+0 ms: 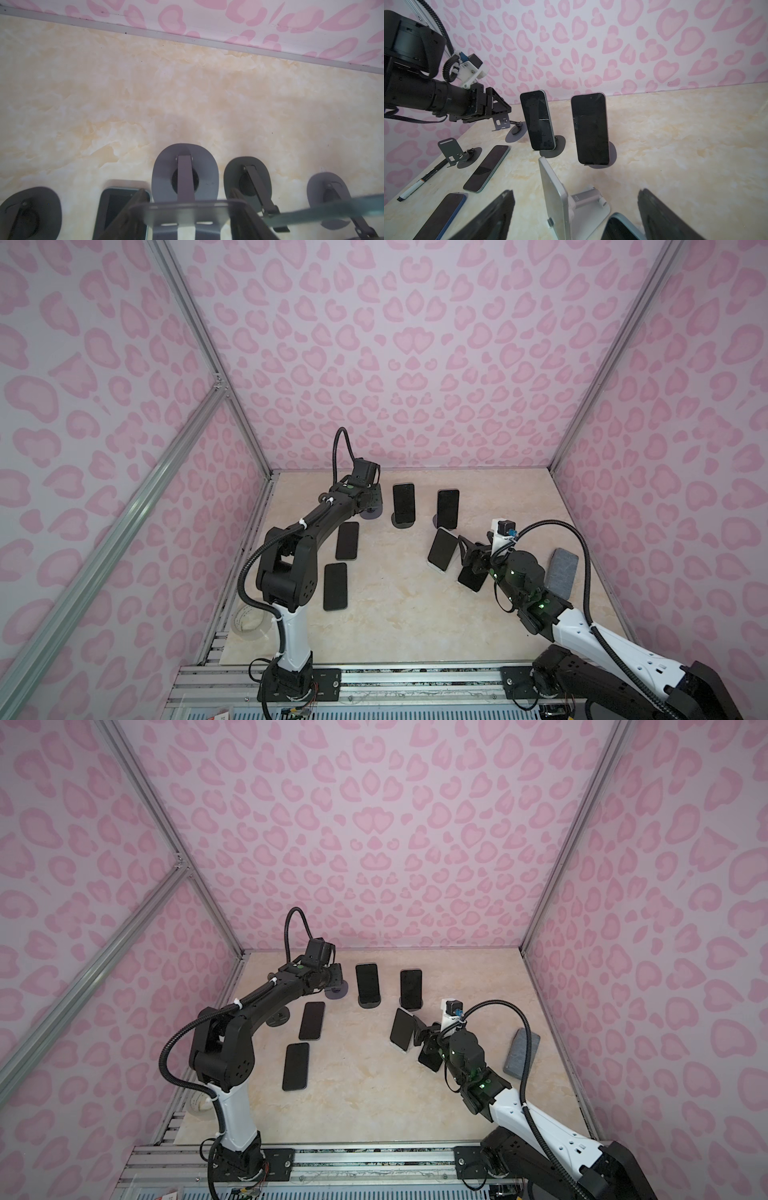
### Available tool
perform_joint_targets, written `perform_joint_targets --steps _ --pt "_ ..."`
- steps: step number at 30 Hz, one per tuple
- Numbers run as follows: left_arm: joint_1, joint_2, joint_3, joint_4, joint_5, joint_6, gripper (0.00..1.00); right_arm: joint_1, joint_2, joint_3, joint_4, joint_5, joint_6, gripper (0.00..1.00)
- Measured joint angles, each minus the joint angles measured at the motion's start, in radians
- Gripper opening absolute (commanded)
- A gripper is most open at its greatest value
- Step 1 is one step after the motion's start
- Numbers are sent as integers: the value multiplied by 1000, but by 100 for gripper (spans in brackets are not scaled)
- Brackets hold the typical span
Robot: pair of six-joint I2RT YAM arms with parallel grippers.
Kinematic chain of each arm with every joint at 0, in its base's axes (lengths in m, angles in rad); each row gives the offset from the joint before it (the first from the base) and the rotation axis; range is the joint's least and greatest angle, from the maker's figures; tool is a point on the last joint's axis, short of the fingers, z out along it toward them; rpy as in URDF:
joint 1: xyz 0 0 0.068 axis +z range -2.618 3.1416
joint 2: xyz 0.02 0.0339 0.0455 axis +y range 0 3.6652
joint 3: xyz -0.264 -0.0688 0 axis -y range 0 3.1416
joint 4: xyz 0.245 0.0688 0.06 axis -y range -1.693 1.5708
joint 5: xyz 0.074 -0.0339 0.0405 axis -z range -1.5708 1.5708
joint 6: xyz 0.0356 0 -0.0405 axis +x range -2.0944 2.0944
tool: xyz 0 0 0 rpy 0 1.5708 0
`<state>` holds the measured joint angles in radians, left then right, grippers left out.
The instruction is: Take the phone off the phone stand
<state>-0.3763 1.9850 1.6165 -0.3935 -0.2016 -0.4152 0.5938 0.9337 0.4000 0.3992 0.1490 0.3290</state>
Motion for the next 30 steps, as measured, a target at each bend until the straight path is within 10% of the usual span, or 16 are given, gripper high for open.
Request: perform_joint_targets --steps 9,30 --pt "0 138 80 -3 -21 24 54 0 16 0 0 0 -2 95" --pt "-1 113 102 -100 -11 128 95 9 32 2 2 -11 -4 95"
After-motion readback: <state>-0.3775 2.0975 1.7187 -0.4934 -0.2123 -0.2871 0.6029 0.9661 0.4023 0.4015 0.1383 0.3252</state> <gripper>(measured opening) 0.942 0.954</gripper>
